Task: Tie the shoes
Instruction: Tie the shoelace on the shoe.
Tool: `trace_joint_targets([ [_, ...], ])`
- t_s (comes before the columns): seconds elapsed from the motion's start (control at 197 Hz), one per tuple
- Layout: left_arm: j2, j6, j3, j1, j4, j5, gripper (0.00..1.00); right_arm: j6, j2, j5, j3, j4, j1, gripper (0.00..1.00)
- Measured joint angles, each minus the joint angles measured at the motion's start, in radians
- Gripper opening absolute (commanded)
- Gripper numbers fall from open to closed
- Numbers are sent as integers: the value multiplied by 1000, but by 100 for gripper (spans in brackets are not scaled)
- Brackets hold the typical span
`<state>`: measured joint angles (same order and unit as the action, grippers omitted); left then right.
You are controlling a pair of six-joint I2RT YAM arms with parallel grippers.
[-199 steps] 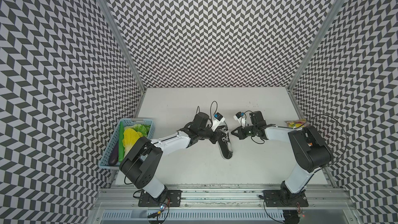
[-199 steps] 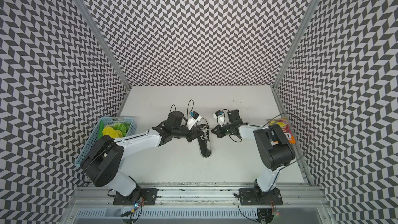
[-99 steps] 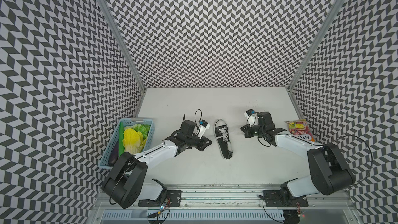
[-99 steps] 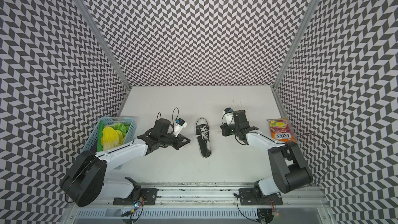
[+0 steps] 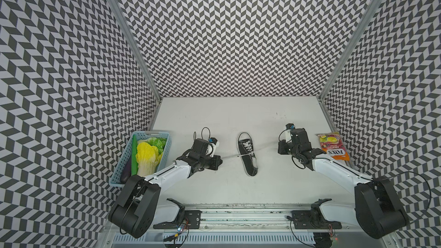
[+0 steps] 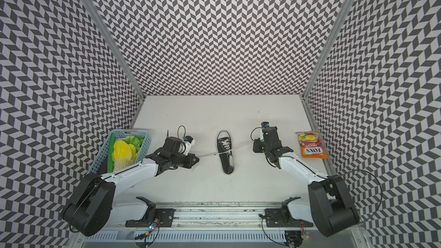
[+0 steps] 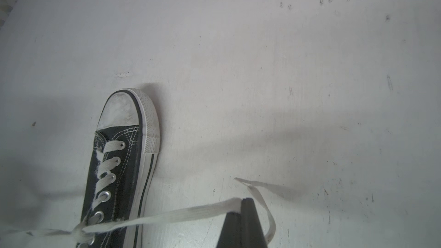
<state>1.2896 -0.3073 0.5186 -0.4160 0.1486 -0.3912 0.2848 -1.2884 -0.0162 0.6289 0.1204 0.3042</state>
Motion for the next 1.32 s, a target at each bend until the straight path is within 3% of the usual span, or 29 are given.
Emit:
trace_joint_targets([
  [0.31,-5,-112,-7,27,41,63,0,46,-10,-13,-10,27,-2,0],
  [0.488,-1,-137,-13,-55,55,36,0,37,-42,-83,-10,40,-2,0],
  [0.554,6,-140,-13,-117,61,27,15,36,-51,-105,-10,49,3,1],
  [0.569,7,-142,-13,-134,64,27,24,36,-53,-110,-10,51,5,3],
  [0.665,8,-148,-13,-215,78,27,60,34,-61,-136,-10,64,16,16],
  [0.721,8,-154,-13,-255,87,31,72,33,-61,-149,-10,68,22,30],
  [0.792,-2,-153,-11,-287,89,38,78,38,-61,-163,-10,71,27,39],
  [0.914,-39,-131,-11,-329,101,78,78,39,-61,-178,-11,77,27,49],
  [1.087,-63,-42,35,-348,106,156,65,58,-46,-182,-16,92,27,57],
  [1.321,104,109,148,-357,24,167,49,122,79,-130,-19,116,27,64],
])
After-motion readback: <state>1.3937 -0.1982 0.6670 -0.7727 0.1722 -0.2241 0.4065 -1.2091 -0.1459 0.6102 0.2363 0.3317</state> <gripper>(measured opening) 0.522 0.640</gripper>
